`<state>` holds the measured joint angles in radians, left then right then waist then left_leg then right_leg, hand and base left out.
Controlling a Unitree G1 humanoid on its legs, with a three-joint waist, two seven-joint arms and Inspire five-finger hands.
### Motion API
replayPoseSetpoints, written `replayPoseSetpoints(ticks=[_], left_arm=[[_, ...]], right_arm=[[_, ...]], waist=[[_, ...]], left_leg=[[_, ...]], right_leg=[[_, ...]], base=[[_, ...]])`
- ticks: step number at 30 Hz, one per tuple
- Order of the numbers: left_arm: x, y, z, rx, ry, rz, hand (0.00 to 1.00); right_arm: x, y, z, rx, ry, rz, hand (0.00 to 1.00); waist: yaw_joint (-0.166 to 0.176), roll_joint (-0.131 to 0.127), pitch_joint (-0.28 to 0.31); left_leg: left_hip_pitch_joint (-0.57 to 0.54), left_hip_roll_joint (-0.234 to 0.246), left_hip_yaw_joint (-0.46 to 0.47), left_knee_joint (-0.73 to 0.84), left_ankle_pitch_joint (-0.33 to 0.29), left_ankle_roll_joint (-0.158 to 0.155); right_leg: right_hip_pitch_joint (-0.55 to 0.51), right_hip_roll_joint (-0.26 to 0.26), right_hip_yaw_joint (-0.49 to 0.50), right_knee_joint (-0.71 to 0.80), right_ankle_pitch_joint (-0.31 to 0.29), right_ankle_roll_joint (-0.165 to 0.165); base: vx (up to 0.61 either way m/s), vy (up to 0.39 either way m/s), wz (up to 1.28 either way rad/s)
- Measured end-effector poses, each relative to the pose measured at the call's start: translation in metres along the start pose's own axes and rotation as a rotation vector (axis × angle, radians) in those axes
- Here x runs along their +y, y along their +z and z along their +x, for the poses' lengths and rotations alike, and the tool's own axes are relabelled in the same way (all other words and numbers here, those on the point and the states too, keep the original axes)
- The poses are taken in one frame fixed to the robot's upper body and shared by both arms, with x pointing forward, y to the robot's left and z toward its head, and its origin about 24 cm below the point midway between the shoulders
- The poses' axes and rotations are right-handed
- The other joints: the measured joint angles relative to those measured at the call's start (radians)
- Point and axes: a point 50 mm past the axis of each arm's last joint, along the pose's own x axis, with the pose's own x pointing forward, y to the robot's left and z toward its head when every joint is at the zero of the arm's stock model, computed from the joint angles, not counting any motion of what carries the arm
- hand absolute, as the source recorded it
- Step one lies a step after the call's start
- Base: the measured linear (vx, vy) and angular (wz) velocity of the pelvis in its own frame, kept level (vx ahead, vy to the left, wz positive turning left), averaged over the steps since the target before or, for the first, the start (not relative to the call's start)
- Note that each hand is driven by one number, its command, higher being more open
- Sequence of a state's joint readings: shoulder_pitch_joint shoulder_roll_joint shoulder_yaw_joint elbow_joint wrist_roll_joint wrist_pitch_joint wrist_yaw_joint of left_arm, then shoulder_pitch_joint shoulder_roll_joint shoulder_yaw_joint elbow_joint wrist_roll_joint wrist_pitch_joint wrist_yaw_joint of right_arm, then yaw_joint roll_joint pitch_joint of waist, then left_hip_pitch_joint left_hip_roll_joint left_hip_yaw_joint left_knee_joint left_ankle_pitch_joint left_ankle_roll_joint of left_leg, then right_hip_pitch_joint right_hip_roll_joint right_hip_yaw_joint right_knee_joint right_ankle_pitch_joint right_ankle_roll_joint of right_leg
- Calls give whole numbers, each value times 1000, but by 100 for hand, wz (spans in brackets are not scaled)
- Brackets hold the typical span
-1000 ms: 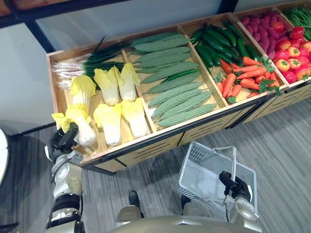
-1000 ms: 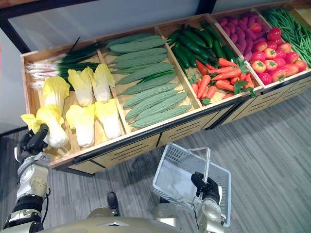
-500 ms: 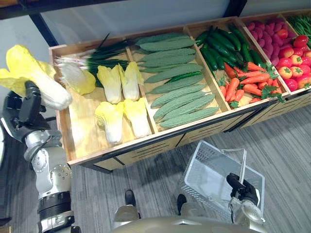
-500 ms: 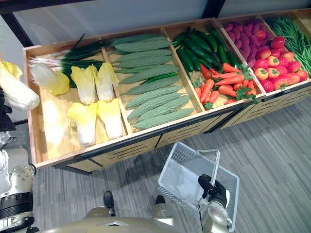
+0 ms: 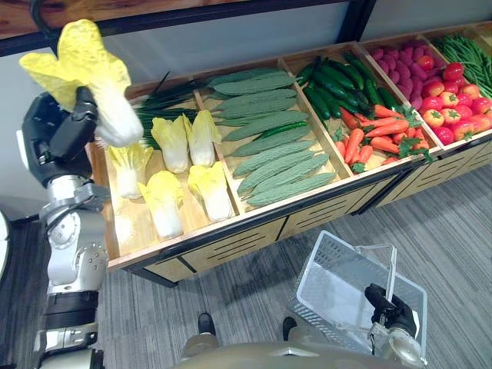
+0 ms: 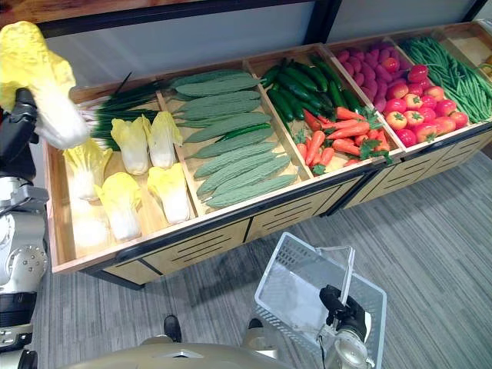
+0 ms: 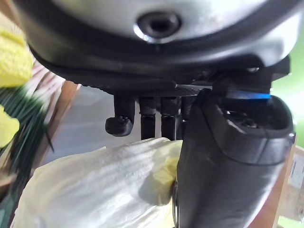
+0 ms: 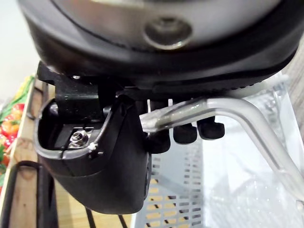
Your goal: Pick vegetable in the basket
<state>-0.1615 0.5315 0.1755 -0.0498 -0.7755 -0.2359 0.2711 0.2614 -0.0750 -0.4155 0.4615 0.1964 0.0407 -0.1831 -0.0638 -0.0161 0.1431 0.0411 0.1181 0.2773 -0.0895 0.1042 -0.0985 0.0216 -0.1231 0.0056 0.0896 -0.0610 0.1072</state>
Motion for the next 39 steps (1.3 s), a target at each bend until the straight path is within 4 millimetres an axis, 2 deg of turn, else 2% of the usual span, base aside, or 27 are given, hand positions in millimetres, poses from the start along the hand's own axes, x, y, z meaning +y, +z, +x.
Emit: replayPoseSetpoints(ticks=[6,7,8,10,14,16,25,29,33,36,39], left_arm=[[-42,-22,-6,103,-256,39,0],[-54,-30,-13,144,-332,38,0],[-59,-33,-16,164,-367,37,0],[-74,-46,-29,227,-493,67,0],[-87,-61,-43,310,-596,72,0],[-91,-63,-47,316,-616,79,0],[-115,-80,-68,379,-686,17,0],[-133,-82,-73,394,-757,4,0],[-151,-81,-72,374,-780,-45,0],[-170,-88,-76,395,-827,-62,0],[-189,-102,-90,452,-873,-79,0]], right_arm=[[0,43,-4,-181,20,43,0],[-2,60,-6,-249,34,35,0],[-3,67,-7,-278,39,28,0],[-10,94,-12,-385,48,-5,0],[-18,127,-21,-527,47,-38,0],[-21,136,-24,-563,39,-37,0],[-27,138,-26,-578,9,-33,0],[-27,139,-27,-582,11,-33,0],[-24,142,-30,-601,25,-34,0],[-20,145,-33,-619,43,-36,0],[-13,150,-38,-649,78,-39,0]], waist=[[-42,3,-2],[-51,4,-2],[-54,4,-3],[-73,5,-3],[-95,12,-8],[-104,13,-8],[-115,21,-13],[-117,23,-14],[-133,23,-15],[-135,25,-16],[-137,27,-18]], left_leg=[[2,-1,12,2,2,2],[2,-1,26,1,2,3],[2,-1,31,0,2,3],[4,-1,49,0,2,3],[3,-1,79,0,1,4],[3,0,90,0,1,4],[3,-1,102,0,1,5],[2,-1,105,0,2,7],[-1,-2,109,0,3,8],[-1,-2,110,0,4,9],[-1,-3,116,0,4,9]], right_leg=[[-14,0,10,17,0,0],[-26,1,25,25,0,0],[-31,1,29,28,0,0],[-43,3,49,31,2,3],[-63,5,80,30,13,8],[-70,7,88,30,16,8],[-77,8,105,27,24,13],[-80,8,108,27,28,17],[-85,7,112,27,32,21],[-86,7,114,28,33,23],[-90,7,121,28,35,26]], base=[[-6,3,-6],[-25,7,-22],[-41,10,-28],[-38,5,-22],[-18,3,-23],[-13,3,-19],[-2,1,-4],[-4,0,-2],[-4,0,-2],[0,0,0],[-8,-1,-5]])
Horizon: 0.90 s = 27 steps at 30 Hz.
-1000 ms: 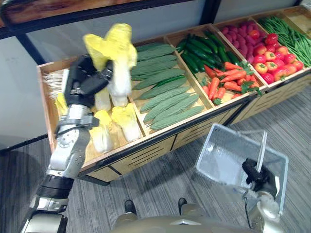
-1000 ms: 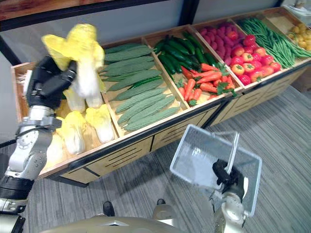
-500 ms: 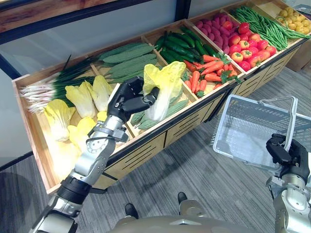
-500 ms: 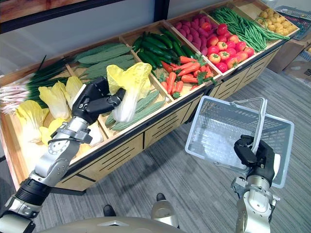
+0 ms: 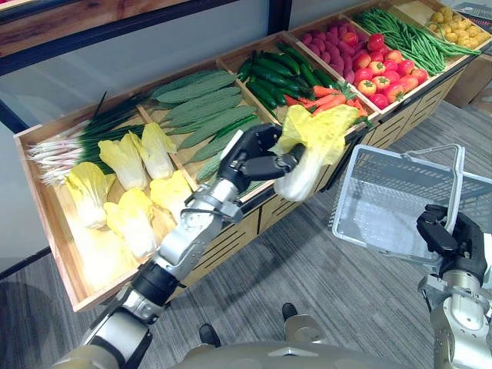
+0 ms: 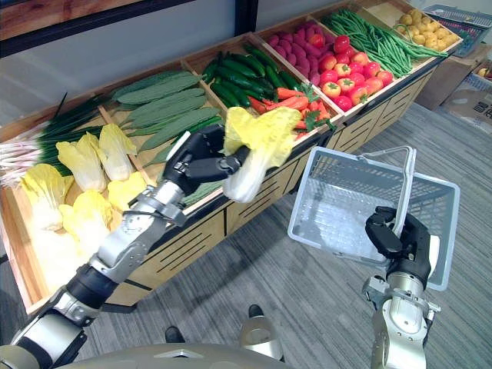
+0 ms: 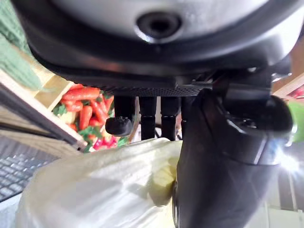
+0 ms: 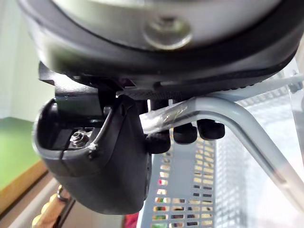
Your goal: Pick vegetable in the basket
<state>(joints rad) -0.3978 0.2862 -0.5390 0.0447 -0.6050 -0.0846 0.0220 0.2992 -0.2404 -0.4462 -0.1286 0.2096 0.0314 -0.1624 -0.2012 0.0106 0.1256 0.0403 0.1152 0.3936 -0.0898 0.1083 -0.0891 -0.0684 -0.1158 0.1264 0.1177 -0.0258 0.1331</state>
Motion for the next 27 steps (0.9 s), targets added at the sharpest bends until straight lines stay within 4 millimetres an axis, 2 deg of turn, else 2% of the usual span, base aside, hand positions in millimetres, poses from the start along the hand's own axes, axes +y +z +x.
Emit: replayPoseSetpoints(ticks=[5,10,18,22,27], left_arm=[[-17,-31,3,110,-33,-13,0],[-26,-53,10,214,-65,73,0],[-44,-61,27,237,-109,171,0],[-43,-62,34,245,-108,214,0],[-40,-56,39,227,-76,233,0]], right_arm=[[10,14,-1,-60,49,17,0],[21,28,-4,-119,114,81,0],[33,46,-11,-202,227,181,0],[37,47,-16,-196,291,212,0],[53,38,-29,-147,386,296,0]], waist=[[-17,1,0],[-22,0,0],[-32,-3,2],[-33,-5,3],[-40,-7,4]], left_leg=[[0,0,13,0,0,0],[-3,-1,34,0,-1,0],[-16,0,45,0,-1,2],[-17,0,48,0,-1,2],[-17,0,48,0,-1,2]], right_leg=[[-8,1,13,0,3,5],[-21,3,35,-1,11,10],[-36,5,48,-12,23,14],[-37,5,50,-16,26,15],[-37,5,50,-16,26,15]], base=[[-3,-1,-7],[-4,-1,-12],[1,-2,-4],[3,0,-1],[0,0,0]])
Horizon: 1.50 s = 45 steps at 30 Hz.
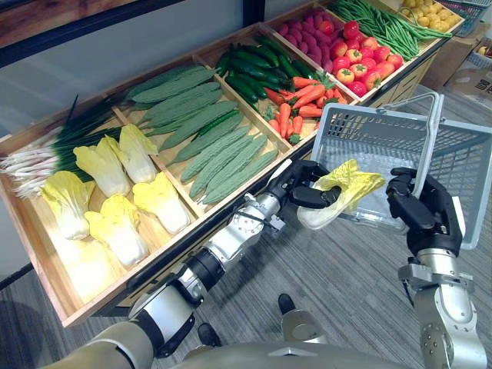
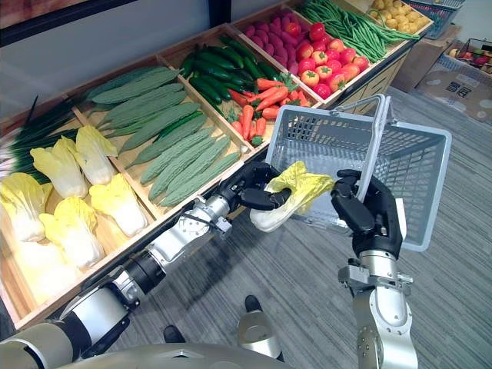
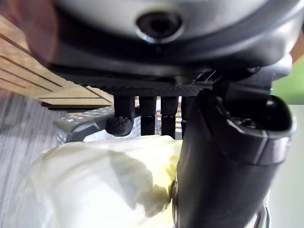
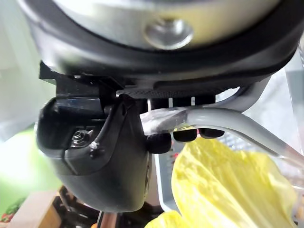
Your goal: Pick vegetable in the basket
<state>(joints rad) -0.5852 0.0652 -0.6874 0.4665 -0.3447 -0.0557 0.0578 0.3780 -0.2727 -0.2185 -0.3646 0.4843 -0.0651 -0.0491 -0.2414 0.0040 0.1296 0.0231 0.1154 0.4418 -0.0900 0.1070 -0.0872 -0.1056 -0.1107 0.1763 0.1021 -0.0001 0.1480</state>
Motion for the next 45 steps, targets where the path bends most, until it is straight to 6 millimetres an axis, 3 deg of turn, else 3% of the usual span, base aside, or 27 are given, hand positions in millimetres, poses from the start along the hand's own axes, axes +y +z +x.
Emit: replayPoseSetpoints(ticks=[6,16,21,28,34,40,45], left_arm=[[10,22,9,-69,29,14,0],[28,52,6,-175,47,-38,0],[27,63,4,-221,31,-65,0],[26,61,3,-216,9,-47,0],[30,53,-1,-181,-35,11,0],[44,49,-8,-152,-53,65,0],[58,51,-15,-147,-47,114,0]], right_arm=[[26,-20,-13,99,133,104,0],[45,-41,-30,215,245,172,0],[44,-55,-42,300,244,167,0],[38,-49,-34,264,231,146,0],[27,-28,-18,177,249,62,0],[23,-13,-14,108,238,46,0],[21,-14,-16,117,234,23,0]], waist=[[-5,-2,1],[-5,-3,2],[-6,-5,2],[-11,-12,3],[-14,-21,3],[-50,-27,6],[-61,-24,5]], left_leg=[[0,0,-1,0,0,0],[17,0,11,0,2,2],[27,1,50,0,-7,1],[55,5,129,4,-29,-8],[76,5,215,6,-59,-26],[49,57,279,177,-174,-39],[11,112,278,301,-247,-44]], right_leg=[[1,0,-1,1,0,0],[6,2,7,7,0,-1],[-8,9,43,1,1,-3],[-16,23,115,-12,19,0],[-33,40,200,-39,39,12],[-32,49,270,-54,45,21],[-31,63,271,-54,56,37]], base=[[0,0,0],[0,0,-3],[-1,0,-22],[22,-2,-35],[35,-7,-41],[76,-32,-35],[33,-14,-7]])
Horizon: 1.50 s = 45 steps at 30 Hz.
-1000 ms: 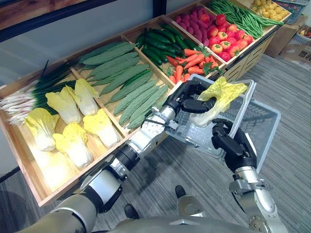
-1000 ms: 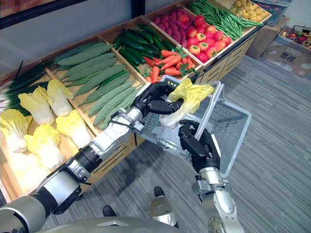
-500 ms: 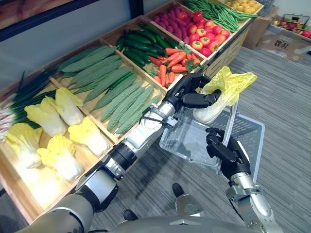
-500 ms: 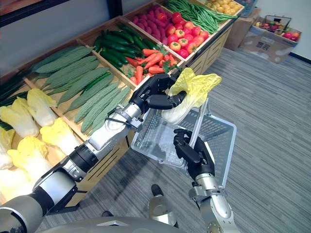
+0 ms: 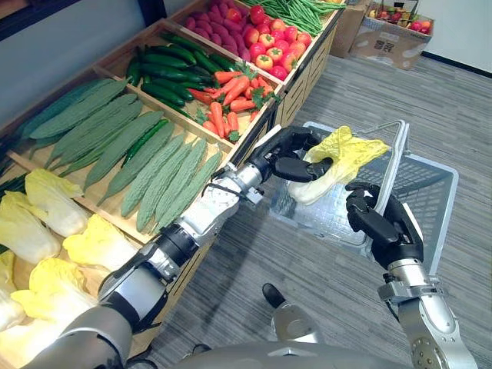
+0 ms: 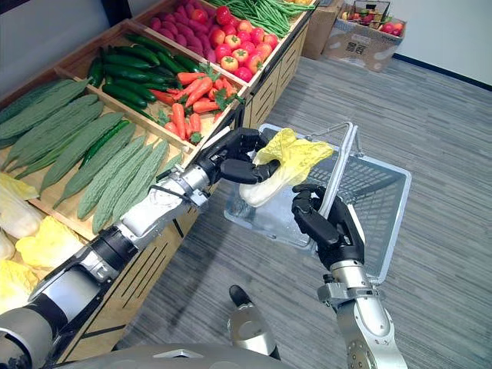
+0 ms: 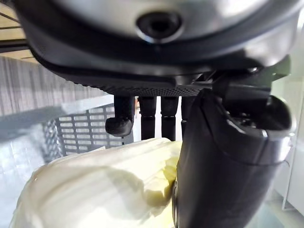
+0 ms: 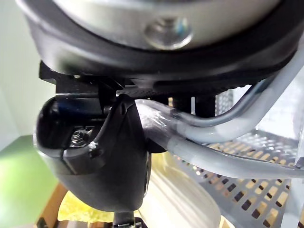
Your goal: Pick vegetable in the basket
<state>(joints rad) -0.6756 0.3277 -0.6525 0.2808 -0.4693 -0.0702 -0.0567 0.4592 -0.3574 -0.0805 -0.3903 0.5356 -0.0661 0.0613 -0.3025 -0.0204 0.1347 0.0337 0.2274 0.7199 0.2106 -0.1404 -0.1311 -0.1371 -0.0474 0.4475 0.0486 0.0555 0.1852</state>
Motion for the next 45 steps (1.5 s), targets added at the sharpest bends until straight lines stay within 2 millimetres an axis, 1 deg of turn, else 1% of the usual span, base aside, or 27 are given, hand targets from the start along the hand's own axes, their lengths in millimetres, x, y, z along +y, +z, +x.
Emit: replayPoseSetpoints(ticks=[3,5,8,10,13,17,20,22,26,27,33,38,39,45], left_arm=[[7,0,-3,7,11,23,0],[7,-1,-4,10,10,34,0],[4,-3,-5,20,-15,72,0],[-1,-7,-6,33,-40,101,0],[-17,-21,-11,77,-118,170,0],[-30,-37,-18,120,-148,179,0],[-36,-47,-17,156,-159,217,0],[-43,-53,-14,179,-176,277,0],[-57,-63,-10,211,-205,320,0],[-61,-66,-9,216,-212,340,0],[-69,-74,-8,228,-238,488,0],[-71,-84,-10,263,-246,556,0],[-71,-84,-10,266,-244,572,100],[-66,-83,-9,267,-220,575,100]], right_arm=[[1,-1,-1,9,13,-16,0],[2,-2,-1,12,24,-14,0],[6,-3,-1,17,57,-8,0],[8,-4,-1,20,72,-5,0],[11,-5,0,22,103,-2,0],[13,-4,1,29,136,-17,0],[13,-4,1,29,140,-16,0],[15,-5,1,32,146,-13,0],[17,-7,0,38,156,-8,0],[17,-7,0,38,157,-7,0],[20,-8,0,41,182,2,0],[24,-9,0,42,207,13,0],[24,-9,0,42,208,14,0],[27,-11,0,30,194,47,0]], waist=[[1,2,0],[3,5,0],[9,9,1],[12,9,1],[24,9,1],[24,9,1],[25,7,2],[25,5,3],[24,3,4],[25,2,5],[28,1,5],[30,1,7],[30,1,7],[30,3,8]], left_leg=[[-19,20,-7,44,-27,6],[-30,28,-13,67,-40,9],[-43,32,-19,86,-57,18],[-44,32,-20,86,-60,19],[-45,33,-20,88,-60,20],[-61,44,-19,103,-59,19],[-75,51,-19,122,-60,17],[-93,67,-24,159,-72,17],[-115,93,-34,215,-93,11],[-121,99,-37,231,-102,14],[-142,115,-47,283,-135,19],[-153,119,-58,305,-145,29],[-155,119,-60,307,-146,29],[-163,115,-74,307,-148,30]], right_leg=[[0,0,-1,0,6,8],[0,0,-2,0,12,17],[-1,-2,-4,1,27,21],[-1,-2,-4,1,34,21],[-2,-2,-3,0,36,20],[-15,4,-3,0,36,20],[-19,4,-3,-10,35,19],[-20,5,-4,-22,30,14],[-19,14,-6,-22,24,13],[-19,15,-6,-22,23,13],[-19,15,-8,-18,27,8],[-19,13,-18,-18,27,8],[-19,12,-19,-18,27,8],[-16,6,-33,-18,27,7]], base=[[-9,9,3],[-28,26,4],[-45,42,4],[-48,35,3],[0,0,0],[-10,-8,-4],[-12,-12,-2],[-35,-17,-1],[-31,9,0],[-43,33,2],[-13,68,1],[27,69,4],[33,72,7],[15,46,7]])
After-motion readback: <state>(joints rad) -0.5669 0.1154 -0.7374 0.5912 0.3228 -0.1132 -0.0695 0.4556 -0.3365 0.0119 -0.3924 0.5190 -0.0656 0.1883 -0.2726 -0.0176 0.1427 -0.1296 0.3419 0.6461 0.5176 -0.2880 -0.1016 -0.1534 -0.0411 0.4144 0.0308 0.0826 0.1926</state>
